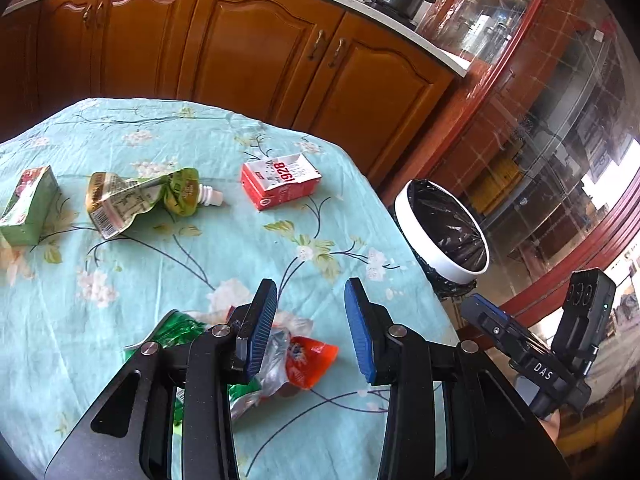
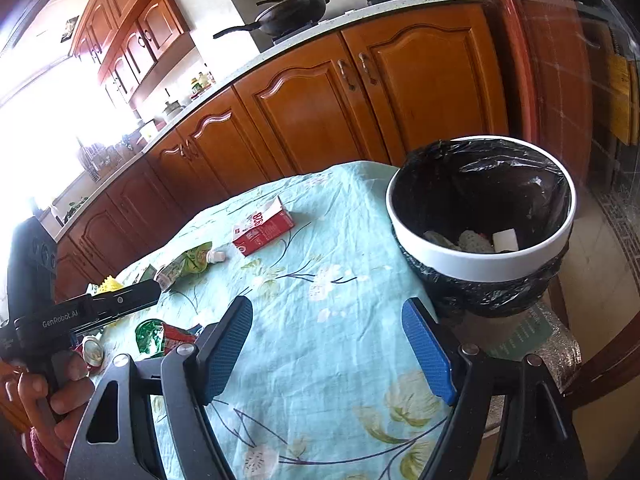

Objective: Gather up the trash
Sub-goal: 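Bring both open tools back over the table, then close left tool on the green crushed can while right tool grasps the red-and-blue wrappers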

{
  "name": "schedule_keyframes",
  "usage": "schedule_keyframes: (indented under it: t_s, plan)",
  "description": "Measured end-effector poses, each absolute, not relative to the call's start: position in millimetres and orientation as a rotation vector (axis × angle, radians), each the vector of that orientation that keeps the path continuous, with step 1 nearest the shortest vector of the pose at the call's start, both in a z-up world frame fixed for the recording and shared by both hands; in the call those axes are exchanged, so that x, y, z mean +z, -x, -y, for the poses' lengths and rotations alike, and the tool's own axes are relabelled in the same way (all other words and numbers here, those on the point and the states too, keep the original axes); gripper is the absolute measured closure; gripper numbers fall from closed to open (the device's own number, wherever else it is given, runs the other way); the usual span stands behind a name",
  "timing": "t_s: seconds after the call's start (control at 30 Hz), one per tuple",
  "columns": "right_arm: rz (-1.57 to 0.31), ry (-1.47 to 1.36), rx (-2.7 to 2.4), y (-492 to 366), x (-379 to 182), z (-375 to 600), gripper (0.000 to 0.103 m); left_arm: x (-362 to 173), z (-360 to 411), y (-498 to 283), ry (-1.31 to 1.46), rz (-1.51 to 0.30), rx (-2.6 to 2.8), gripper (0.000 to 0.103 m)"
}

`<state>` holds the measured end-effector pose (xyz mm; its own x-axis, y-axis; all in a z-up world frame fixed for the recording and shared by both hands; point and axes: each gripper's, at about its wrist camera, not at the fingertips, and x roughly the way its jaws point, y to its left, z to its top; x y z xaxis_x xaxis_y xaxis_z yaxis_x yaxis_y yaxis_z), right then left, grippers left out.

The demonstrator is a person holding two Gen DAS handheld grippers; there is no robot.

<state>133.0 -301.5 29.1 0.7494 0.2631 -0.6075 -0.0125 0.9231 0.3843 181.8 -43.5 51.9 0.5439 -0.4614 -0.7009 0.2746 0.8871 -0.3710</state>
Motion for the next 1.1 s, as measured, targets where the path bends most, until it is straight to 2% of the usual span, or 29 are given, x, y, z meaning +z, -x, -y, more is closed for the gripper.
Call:
schedule_keyframes:
  t_s: [0.5,0.97,1.1]
  plan:
    - [-0.749,-0.327,0.286,-127.9,21.9,235.4,0.024,46.3,-21.3,-153.5,0.276,-0.869,-0.318,0.068]
    - [-0.776,-0.266,0.415,-145.2,18.6,177.5,0.025,16.9,-49.5,-144.8,0.321,-0.942,-0.285,0.068]
    - [-0.791,-0.242,0.441,-153.0,16.5,164.2,0.034,10.3,-50.2,-145.4,0.33,-0.964,-0.294,0.068]
